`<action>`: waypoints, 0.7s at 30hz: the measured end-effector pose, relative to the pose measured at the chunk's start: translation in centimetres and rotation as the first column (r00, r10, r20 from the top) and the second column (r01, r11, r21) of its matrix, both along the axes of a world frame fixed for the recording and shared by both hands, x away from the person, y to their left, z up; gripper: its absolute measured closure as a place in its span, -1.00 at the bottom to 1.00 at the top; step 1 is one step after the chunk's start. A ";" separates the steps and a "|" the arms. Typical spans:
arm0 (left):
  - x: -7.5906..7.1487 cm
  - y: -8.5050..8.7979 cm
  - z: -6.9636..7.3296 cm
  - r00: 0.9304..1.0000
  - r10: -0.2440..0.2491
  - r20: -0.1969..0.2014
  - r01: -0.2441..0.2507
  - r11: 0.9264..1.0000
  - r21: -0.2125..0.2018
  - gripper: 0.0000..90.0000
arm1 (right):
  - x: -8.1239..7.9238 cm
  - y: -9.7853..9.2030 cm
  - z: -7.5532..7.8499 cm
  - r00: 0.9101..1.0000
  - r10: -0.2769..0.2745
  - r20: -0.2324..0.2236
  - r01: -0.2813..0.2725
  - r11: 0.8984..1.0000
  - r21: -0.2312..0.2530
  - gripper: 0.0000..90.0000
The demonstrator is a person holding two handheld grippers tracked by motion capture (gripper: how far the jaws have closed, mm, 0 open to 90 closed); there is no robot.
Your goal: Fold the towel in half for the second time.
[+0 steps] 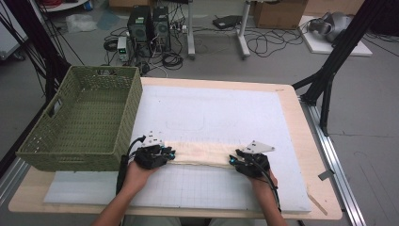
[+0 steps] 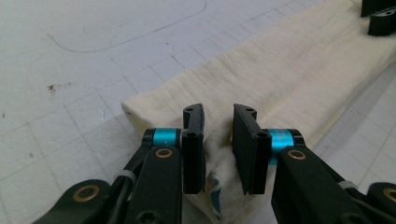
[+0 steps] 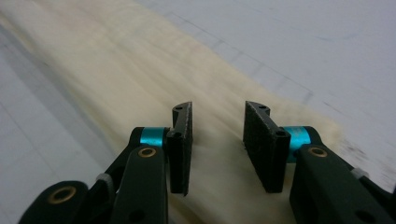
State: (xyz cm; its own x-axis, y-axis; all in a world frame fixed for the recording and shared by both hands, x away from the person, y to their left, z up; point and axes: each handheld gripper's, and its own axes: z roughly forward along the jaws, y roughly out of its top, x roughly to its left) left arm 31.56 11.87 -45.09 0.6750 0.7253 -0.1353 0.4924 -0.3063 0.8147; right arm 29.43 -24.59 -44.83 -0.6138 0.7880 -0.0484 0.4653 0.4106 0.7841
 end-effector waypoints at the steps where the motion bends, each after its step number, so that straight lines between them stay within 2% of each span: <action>1: 0.0 0.0 0.0 1.000 0.007 0.000 -0.007 1.000 0.001 0.63 | -0.1 -0.6 0.0 1.000 -0.007 -0.003 0.007 1.000 0.000 0.39; 3: 0.0 0.0 0.0 1.000 0.013 -0.003 -0.013 1.000 0.004 0.63 | -0.5 -1.7 -0.2 1.000 -0.021 -0.015 0.022 0.999 0.031 0.39; 5: 0.0 0.0 0.0 1.000 0.015 -0.003 -0.015 1.000 0.007 0.63 | -1.1 -2.4 -0.1 1.000 -0.031 -0.006 0.031 0.999 0.013 0.40; 7: 0.0 -0.1 0.0 1.000 0.014 0.001 -0.014 1.000 0.011 0.63 | -1.5 -3.0 -0.1 0.999 -0.029 -0.013 0.030 0.999 0.031 0.40; 9: 0.0 -0.1 0.0 1.000 0.014 0.000 -0.014 1.000 0.014 0.63 | -1.8 -3.1 -0.2 0.999 -0.030 -0.017 0.030 0.999 0.035 0.40; 14: 0.0 -0.1 0.0 1.000 0.013 0.001 -0.013 1.000 0.013 0.62 | -2.2 -2.7 -0.2 1.000 -0.029 -0.005 0.029 1.000 0.010 0.39; 17: 0.0 0.2 0.6 0.999 0.034 0.002 -0.034 0.999 -0.029 0.45 | -2.2 -2.7 -0.2 1.000 -0.030 -0.005 0.031 0.999 0.009 0.37; 19: 0.1 0.7 1.5 0.998 0.061 0.031 -0.058 0.995 -0.082 0.34 | -2.2 -2.7 -0.2 1.000 -0.031 -0.003 0.031 0.999 0.008 0.34; 21: 0.2 1.0 2.2 0.997 0.059 0.055 -0.053 0.994 -0.099 0.32 | -2.2 -2.7 -0.2 0.999 -0.035 -0.013 0.035 0.999 0.015 0.33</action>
